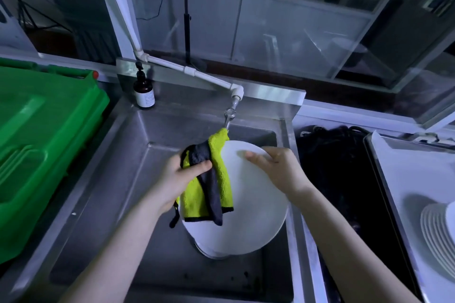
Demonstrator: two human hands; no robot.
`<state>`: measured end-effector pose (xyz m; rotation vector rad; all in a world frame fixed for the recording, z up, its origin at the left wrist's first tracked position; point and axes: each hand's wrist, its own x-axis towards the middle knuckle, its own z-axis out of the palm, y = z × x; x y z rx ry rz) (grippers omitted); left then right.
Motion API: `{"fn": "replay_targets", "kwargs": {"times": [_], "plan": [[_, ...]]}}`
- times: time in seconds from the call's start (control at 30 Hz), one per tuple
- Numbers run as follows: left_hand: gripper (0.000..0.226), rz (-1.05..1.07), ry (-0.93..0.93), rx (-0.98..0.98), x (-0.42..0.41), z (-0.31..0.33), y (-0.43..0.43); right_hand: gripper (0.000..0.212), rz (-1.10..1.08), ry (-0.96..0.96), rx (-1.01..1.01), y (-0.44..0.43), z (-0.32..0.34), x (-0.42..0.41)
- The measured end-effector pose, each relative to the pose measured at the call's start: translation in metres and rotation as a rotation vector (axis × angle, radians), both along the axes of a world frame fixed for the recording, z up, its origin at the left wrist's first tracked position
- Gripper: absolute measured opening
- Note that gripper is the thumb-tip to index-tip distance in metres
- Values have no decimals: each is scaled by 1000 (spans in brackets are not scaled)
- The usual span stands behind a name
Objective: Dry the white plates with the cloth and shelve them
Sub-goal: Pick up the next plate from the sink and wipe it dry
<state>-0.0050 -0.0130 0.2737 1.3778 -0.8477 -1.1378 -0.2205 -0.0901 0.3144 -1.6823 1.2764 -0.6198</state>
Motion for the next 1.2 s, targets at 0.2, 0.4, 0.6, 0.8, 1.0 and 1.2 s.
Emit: {"fn": "replay_targets", "kwargs": {"times": [0.2, 0.4, 0.6, 0.8, 1.0, 1.2], "plan": [[24, 604, 409, 230, -45, -34, 15, 40, -715, -389, 245, 25, -35, 28], [10, 634, 418, 210, -21, -21, 13, 15, -423, -379, 136, 38, -33, 22], [21, 550, 418, 229, 10, -5, 7, 77, 455, 341, -805, 32, 2, -16], [25, 337, 500, 281, 8, 6, 0, 43, 666, 529, -1166, 38, -1, -8], [34, 346, 618, 211, 30, 14, -9, 45, 533, 473, -964, 46, -2, -8], [25, 608, 376, -111, 34, 16, -8, 10, -56, -71, 20, 44, -9, -15]]}}
